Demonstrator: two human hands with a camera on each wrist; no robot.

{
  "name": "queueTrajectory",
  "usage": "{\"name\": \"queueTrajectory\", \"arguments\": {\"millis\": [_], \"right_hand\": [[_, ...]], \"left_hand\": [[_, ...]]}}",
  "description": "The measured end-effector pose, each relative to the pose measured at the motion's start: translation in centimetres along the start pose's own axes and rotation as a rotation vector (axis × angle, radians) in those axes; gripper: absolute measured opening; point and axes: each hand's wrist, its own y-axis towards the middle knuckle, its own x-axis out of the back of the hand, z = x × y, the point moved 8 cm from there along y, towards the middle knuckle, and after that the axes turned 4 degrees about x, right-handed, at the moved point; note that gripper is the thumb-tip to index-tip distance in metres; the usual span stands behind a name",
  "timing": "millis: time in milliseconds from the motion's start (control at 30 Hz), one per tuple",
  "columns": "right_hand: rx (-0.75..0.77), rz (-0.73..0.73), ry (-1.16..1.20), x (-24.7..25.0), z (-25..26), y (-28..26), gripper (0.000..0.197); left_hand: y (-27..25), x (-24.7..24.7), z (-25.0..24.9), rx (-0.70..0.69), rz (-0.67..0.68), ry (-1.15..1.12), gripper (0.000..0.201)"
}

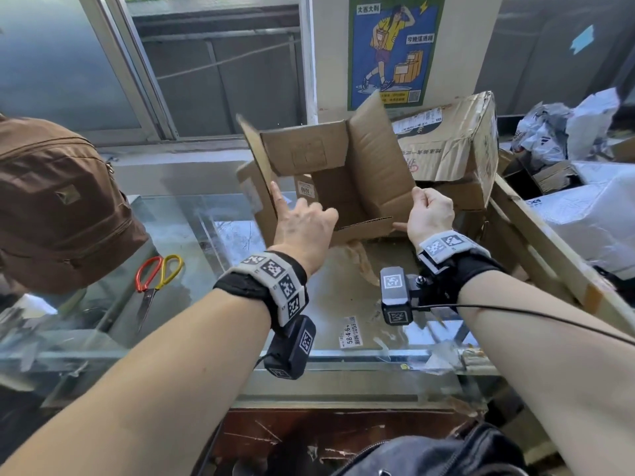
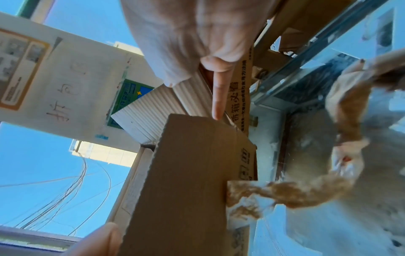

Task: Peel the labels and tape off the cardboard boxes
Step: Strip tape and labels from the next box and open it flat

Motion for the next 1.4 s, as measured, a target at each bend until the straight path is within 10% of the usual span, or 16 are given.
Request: {"name": "queueTrajectory", "arguments": {"millis": [200, 400, 533, 667, 867, 1267, 1400], "right_hand": [[-0.135, 0.067, 0.040, -1.5, -0.6, -1.7, 0.031], [-0.197, 0.299, -0.479, -2.3, -0.8, -3.4, 0.045], [0.279, 0.347, -0.872, -3.9, 1.9, -3.6, 0.104], [0.766, 0.466, -1.316, -6.9, 3.6, -4.5, 0.084], [0.705, 0.425, -1.241, -7.4, 5.1, -3.0, 0.055], [0.102, 0.373, -0.688, -8.7, 4.9, -0.5, 0.126], [0.055, 0.293, -0.491, -8.9, 6.0, -1.2, 0.119]], "left_hand": [[-0.5, -1.5, 1.8, -0.009, -0.035, 0.033, 0.030], [-2.6, -5.1, 0.0, -0.140, 0.108, 0.168, 0.035], [-2.9, -6.0, -0.4, -0.198, 0.123, 0.205, 0.033], [-2.9, -6.5, 0.4, -0.210, 0.126, 0.273, 0.032], [-2.6, -6.6, 2.1, -0.256, 0.204, 0.425, 0.025], [-4.2, -4.5, 2.1, -0.412, 0.139, 0.557, 0.032], [-5.1, -4.1, 1.9, -0.429, 0.121, 0.497, 0.035]]}}
